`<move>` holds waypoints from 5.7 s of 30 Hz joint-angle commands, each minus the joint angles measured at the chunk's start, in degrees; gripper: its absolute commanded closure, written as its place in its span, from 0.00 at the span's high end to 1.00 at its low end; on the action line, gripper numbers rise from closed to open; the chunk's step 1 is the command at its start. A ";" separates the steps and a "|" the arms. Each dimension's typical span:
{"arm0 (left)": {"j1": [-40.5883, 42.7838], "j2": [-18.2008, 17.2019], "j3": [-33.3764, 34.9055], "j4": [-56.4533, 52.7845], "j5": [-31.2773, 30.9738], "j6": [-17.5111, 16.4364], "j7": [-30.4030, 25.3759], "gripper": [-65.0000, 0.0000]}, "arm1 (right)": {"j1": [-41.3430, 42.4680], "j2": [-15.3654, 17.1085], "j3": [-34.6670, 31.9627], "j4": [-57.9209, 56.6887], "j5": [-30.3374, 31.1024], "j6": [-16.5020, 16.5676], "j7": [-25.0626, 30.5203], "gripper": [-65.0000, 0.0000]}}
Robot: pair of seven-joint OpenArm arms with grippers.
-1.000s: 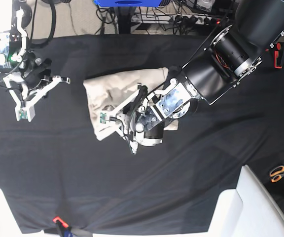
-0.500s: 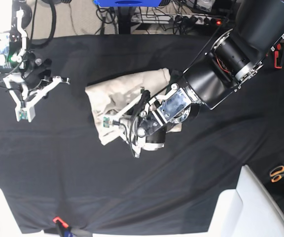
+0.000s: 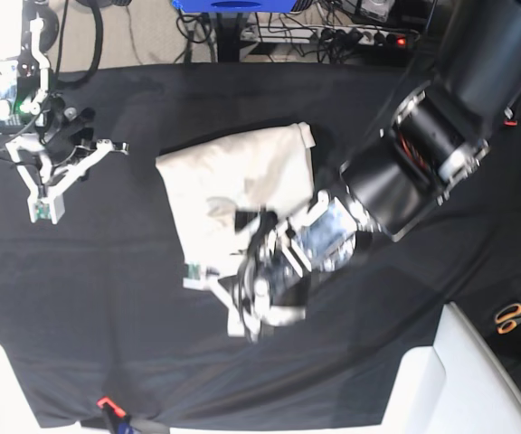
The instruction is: Fold the T-shirt properly
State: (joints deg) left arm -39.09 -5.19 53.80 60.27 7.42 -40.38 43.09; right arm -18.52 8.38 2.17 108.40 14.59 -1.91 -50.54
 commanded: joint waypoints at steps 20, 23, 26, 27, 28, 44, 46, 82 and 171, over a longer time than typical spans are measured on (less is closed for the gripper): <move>38.87 -2.33 -29.23 39.91 -0.26 0.38 4.51 0.00 | 1.34 0.63 -5.38 0.92 -0.13 0.20 1.01 0.00; 41.95 -4.00 -29.14 39.91 -0.43 0.38 2.32 0.00 | 1.25 0.63 -5.38 0.92 -0.13 0.20 1.01 0.00; 44.41 -4.35 -29.49 39.64 -0.34 0.38 2.14 0.00 | 1.16 0.63 -5.38 0.92 -0.13 0.20 0.92 0.00; 44.94 -4.35 -29.76 39.64 0.01 0.38 2.05 0.00 | 1.16 0.63 -5.38 0.92 -0.13 0.20 0.92 0.00; 45.29 -4.44 -29.76 39.55 0.01 0.38 2.05 0.00 | 1.07 0.63 -5.38 0.92 -0.13 0.20 0.92 0.00; 40.45 -5.67 -29.32 31.99 -0.34 2.36 -2.52 0.00 | 1.07 0.63 -5.38 0.92 -0.13 0.20 0.83 0.00; 40.37 -5.84 -29.76 31.99 0.01 2.62 -2.52 0.00 | 1.07 0.63 -5.38 0.83 -0.13 0.20 0.83 0.00; 61.46 -14.81 -63.78 42.02 0.10 2.62 -2.17 0.00 | 2.74 0.63 -12.50 -0.58 -0.22 5.03 2.68 0.00; 58.56 -6.55 -46.02 36.48 -0.61 14.75 -4.98 0.00 | 11.62 2.74 -11.98 -16.58 -0.13 5.56 5.58 0.00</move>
State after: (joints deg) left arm 19.75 -11.42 8.10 95.55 7.16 -25.87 38.96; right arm -7.55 10.74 -10.11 90.63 14.39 3.53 -45.71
